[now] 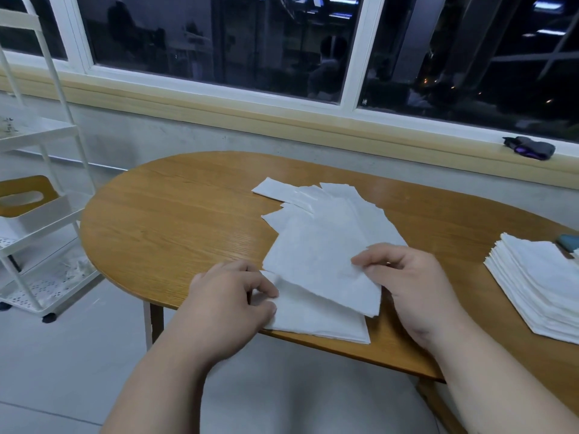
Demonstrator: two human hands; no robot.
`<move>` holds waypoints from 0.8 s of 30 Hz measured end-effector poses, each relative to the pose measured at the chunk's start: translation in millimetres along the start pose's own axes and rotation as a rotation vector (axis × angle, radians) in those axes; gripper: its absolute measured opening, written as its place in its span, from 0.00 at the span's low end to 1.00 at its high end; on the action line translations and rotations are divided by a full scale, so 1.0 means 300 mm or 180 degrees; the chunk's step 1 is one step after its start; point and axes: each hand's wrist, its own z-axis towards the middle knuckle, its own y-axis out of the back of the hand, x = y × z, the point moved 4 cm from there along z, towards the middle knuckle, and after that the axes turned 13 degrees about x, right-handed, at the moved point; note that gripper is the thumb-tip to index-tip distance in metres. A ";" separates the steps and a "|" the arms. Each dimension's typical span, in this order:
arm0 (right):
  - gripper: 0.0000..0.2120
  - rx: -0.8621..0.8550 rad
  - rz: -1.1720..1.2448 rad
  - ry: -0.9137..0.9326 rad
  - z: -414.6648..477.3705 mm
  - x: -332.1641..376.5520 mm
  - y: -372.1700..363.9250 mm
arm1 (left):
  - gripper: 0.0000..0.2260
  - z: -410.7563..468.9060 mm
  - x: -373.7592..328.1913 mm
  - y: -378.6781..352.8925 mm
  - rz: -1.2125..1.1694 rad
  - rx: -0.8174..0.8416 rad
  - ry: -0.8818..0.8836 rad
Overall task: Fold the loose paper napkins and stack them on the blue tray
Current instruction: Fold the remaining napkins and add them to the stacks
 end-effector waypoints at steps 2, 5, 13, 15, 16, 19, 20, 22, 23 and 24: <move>0.19 0.0140 0.0078 -0.0033 -0.016 -0.025 -0.004 | 0.08 -0.001 -0.002 0.004 -0.0080 -0.0027 -0.0031; 0.18 0.0278 0.0179 -0.0056 -0.023 -0.043 -0.011 | 0.14 -0.011 0.018 0.006 -0.0803 0.0076 0.0051; 0.15 0.0449 -0.0178 0.0012 -0.021 -0.031 -0.039 | 0.15 -0.022 0.005 0.011 -0.1196 0.0035 -0.0025; 0.14 0.0508 -0.0190 -0.0009 -0.022 -0.030 -0.046 | 0.13 -0.019 0.007 0.006 -0.1073 0.0083 0.0093; 0.13 0.0512 -0.0225 -0.0013 -0.024 -0.031 -0.048 | 0.12 -0.018 0.011 0.005 -0.1051 0.0086 0.0156; 0.12 0.0300 -0.0574 0.0039 -0.024 -0.036 -0.050 | 0.10 -0.015 0.022 0.002 -0.0825 0.0091 0.0256; 0.12 0.0210 -0.0765 0.0076 -0.025 -0.038 -0.051 | 0.10 -0.014 0.022 0.000 -0.0725 0.0113 0.0287; 0.12 0.0108 -0.1166 0.0141 -0.029 -0.042 -0.061 | 0.10 -0.017 0.016 -0.001 -0.0628 0.0134 0.0317; 0.12 0.0095 -0.1355 0.0172 -0.031 -0.044 -0.069 | 0.10 -0.018 0.011 -0.001 -0.0556 0.0128 0.0312; 0.12 0.0098 -0.1524 0.0206 -0.034 -0.047 -0.075 | 0.10 -0.020 0.004 0.002 -0.0444 0.0099 0.0292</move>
